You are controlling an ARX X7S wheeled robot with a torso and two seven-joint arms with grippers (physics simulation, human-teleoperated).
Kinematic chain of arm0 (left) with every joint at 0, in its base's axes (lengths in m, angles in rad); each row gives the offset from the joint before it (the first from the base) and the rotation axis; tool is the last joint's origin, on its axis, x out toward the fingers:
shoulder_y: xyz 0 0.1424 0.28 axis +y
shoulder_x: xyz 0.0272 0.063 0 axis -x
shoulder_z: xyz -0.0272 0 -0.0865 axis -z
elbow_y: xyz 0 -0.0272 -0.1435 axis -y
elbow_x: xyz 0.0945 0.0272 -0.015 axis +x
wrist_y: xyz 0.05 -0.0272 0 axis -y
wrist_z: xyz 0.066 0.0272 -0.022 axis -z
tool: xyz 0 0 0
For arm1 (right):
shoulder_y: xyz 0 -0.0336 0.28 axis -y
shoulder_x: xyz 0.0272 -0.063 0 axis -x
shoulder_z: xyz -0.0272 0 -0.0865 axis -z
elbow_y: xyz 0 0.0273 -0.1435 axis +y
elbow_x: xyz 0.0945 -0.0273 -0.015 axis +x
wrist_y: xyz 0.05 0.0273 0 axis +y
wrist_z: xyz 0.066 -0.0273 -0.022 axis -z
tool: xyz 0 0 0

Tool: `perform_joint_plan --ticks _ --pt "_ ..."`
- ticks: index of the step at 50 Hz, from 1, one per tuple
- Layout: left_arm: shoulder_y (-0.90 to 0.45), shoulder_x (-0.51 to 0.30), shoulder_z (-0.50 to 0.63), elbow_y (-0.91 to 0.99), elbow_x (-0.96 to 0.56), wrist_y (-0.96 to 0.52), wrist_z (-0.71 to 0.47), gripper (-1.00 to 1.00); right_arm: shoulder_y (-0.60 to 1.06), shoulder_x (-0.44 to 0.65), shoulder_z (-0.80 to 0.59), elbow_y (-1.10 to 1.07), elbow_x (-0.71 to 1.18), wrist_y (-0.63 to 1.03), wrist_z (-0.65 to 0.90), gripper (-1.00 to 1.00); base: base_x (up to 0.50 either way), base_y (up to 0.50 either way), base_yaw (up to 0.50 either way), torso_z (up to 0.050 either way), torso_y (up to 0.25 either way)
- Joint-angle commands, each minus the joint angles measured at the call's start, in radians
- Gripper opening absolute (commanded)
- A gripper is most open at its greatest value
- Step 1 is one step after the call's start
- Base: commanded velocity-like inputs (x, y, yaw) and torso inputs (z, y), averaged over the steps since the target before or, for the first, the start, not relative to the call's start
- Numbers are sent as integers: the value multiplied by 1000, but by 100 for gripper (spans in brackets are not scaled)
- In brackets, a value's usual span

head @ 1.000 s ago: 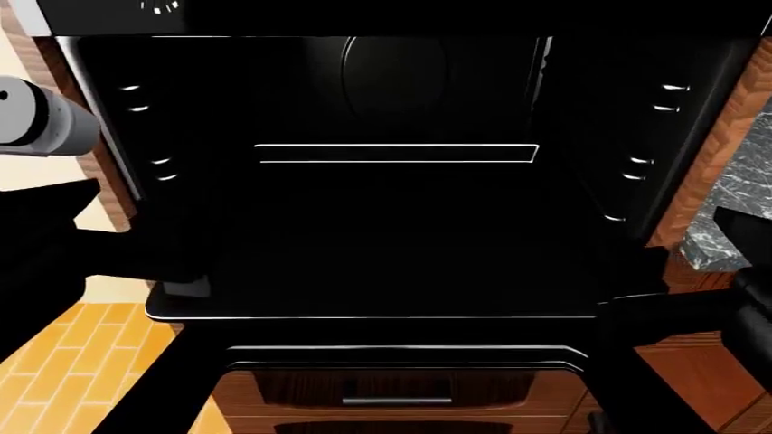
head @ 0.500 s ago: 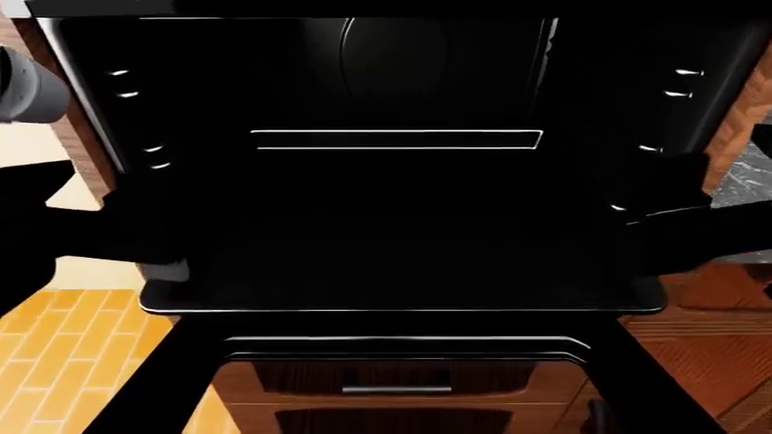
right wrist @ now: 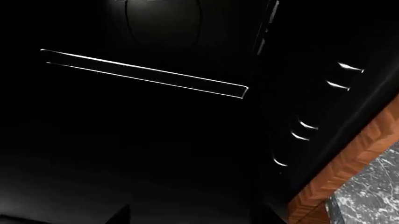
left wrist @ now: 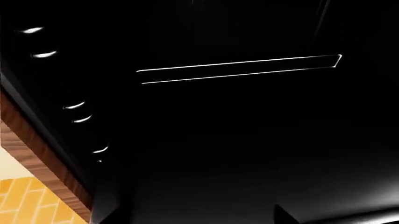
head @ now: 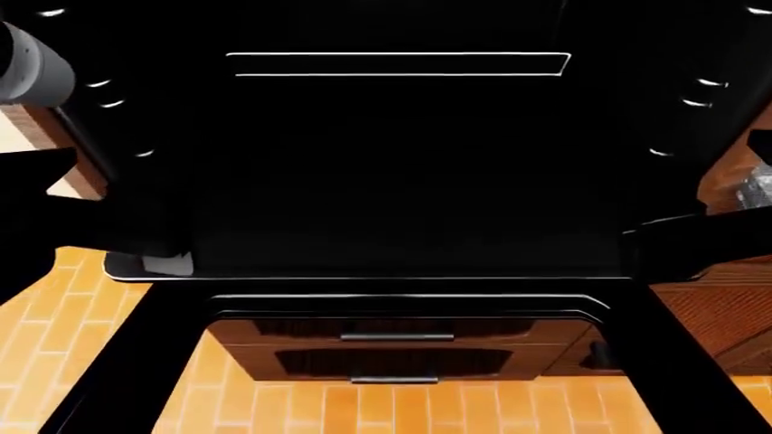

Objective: Fully slide the oven rack out.

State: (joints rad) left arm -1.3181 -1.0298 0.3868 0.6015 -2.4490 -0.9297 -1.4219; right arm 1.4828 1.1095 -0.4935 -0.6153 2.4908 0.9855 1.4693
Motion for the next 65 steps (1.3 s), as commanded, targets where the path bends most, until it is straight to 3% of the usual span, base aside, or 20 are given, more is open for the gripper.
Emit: perform_joint_plan --ticks 1,22,37,47,65 --pt "-35 11 29 -1 -9 4 -9 100 -27 18 0 -16 -30 -19 -35 100 0 0 0 0 -250" --pt "-59 27 64 -18 -2 24 -4 100 12 -2 -41 -5 -23 -25 -23 100 0 0 0 0 -176" --pt "-171 154 241 -234 18 -38 -38 100 88 -139 -179 206 -10 1 -6 100 0 0 0 0 0" --pt "-187 225 357 -321 -13 26 -107 100 148 -231 -309 375 12 17 36 100 0 0 0 0 0" --pt "-204 329 424 -498 114 14 -11 100 202 -346 -411 668 -125 131 -70 100 0 0 0 0 0"
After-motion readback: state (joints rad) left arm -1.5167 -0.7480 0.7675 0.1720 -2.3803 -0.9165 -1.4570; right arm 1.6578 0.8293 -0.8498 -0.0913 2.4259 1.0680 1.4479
